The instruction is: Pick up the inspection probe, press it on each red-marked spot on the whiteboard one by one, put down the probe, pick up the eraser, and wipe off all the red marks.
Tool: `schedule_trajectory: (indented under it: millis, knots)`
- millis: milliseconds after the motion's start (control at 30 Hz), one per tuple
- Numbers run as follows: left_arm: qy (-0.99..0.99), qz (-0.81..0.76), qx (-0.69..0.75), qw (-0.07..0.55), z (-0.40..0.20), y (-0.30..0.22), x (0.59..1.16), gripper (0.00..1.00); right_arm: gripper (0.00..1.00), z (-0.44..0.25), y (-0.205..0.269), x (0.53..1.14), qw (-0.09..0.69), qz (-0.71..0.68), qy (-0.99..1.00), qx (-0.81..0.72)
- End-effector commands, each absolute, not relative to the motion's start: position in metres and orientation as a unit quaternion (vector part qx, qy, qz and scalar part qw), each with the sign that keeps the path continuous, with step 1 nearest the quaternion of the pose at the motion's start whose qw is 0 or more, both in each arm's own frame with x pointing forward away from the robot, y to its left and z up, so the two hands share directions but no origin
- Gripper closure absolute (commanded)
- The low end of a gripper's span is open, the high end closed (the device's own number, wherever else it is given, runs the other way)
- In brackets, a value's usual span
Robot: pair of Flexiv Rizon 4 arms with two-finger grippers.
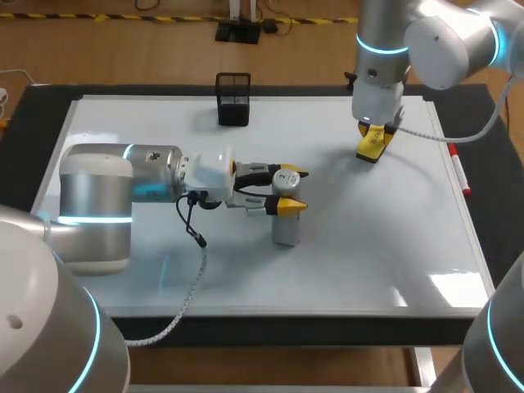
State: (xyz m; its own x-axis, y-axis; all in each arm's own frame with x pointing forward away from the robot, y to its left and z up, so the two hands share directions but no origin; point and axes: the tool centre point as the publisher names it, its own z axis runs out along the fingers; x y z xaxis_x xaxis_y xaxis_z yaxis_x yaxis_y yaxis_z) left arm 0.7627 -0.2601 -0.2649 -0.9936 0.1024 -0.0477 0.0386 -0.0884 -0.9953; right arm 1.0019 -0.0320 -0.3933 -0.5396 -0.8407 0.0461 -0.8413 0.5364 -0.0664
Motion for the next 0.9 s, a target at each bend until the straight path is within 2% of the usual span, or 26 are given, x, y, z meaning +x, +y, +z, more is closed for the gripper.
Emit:
schedule_trajectory:
  millis: [33,433,900]
  knots:
    - [-0.679,0.732,-0.052,0.018,-0.268,-0.259,0.763,1.00,1.00,-0.393,-0.033,1.003,0.005,0.041,-0.876,0.480]
    - [-0.676,0.735,-0.047,0.005,-0.242,-0.242,0.774,1.00,1.00,-0.393,-0.033,1.003,0.005,0.041,-0.876,0.480]
    - [-0.668,0.743,-0.033,-0.038,-0.222,-0.195,0.793,1.00,1.00,-0.393,-0.033,1.003,0.005,0.041,-0.876,0.480]
